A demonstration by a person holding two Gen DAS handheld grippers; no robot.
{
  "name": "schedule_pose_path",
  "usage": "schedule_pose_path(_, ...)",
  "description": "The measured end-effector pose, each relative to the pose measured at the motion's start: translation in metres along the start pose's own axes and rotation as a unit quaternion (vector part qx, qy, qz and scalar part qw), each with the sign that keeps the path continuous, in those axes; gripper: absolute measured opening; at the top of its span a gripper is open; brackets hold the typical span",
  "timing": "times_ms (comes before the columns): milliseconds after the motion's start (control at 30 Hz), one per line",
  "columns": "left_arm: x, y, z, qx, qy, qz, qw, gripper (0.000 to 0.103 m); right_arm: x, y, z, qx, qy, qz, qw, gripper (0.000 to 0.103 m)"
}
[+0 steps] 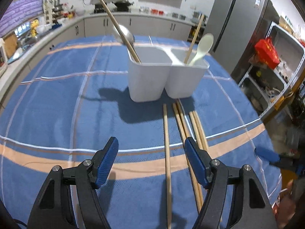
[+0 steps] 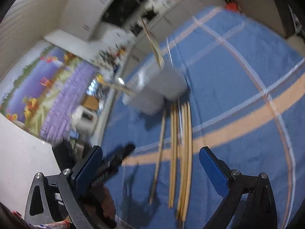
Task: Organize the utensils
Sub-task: 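Move both open tools back toward the remaining wooden chopsticks, then close the left tool on a wooden chopstick while the right tool grasps another chopstick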
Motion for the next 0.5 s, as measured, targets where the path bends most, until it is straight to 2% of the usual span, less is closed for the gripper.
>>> schedule_pose_path(33,-0.008,0.001,-0.001,-0.003,-0.003,0.007,1.0000,0.068,-0.006,-0.003,-0.004,0.005,-0.013,0.007,1.000,0.102)
schedule_pose_path(100,-0.027,0.003,-0.005,-0.017,-0.005,0.024,0.9996,0.061,-0.024,-0.006,-0.009,0.036,-0.070,0.017,0.997,0.100)
schedule_pose_path(167,-0.039,0.005,-0.008,-0.032,-0.006,0.037,0.9988,0.049,-0.032,-0.007,-0.012,0.065,-0.118,0.015,0.991,0.099)
schedule_pose_path(233,-0.052,0.005,-0.012,-0.048,-0.002,0.050,0.9976,0.042,-0.039,-0.008,-0.014,0.090,-0.164,0.016,0.982,0.097)
schedule_pose_path(300,-0.064,0.004,-0.014,-0.057,-0.003,0.066,0.9962,0.030,-0.048,-0.008,-0.017,0.104,-0.196,0.018,0.975,0.090)
schedule_pose_path(367,-0.072,0.002,-0.014,-0.060,0.003,0.076,0.9953,0.014,-0.049,-0.009,-0.021,0.115,-0.220,0.019,0.968,0.082)
schedule_pose_path(400,-0.072,0.003,-0.015,-0.064,0.007,0.071,0.9954,0.011,-0.052,-0.009,-0.022,0.127,-0.232,0.020,0.964,0.080)
schedule_pose_path(433,-0.073,0.003,-0.015,-0.064,0.005,0.074,0.9952,0.007,-0.052,-0.011,-0.020,0.134,-0.235,0.020,0.962,0.073)
schedule_pose_path(467,-0.073,0.003,-0.015,-0.064,0.004,0.075,0.9951,0.007,-0.055,-0.011,-0.019,0.141,-0.237,0.021,0.961,0.067)
schedule_pose_path(500,-0.072,0.004,-0.015,-0.065,0.003,0.075,0.9950,0.007,-0.056,-0.011,-0.018,0.150,-0.242,0.020,0.958,0.065)
Point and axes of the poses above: each gripper's, at about its wrist camera, not at the fingertips, and x roughly against the way its jaws point, z to its left, y to its top, the point moved 6 cm from there along -x, roughly the way its jaws point, and after that the axes turned 9 degrees about -y, right-handed, at the moved point
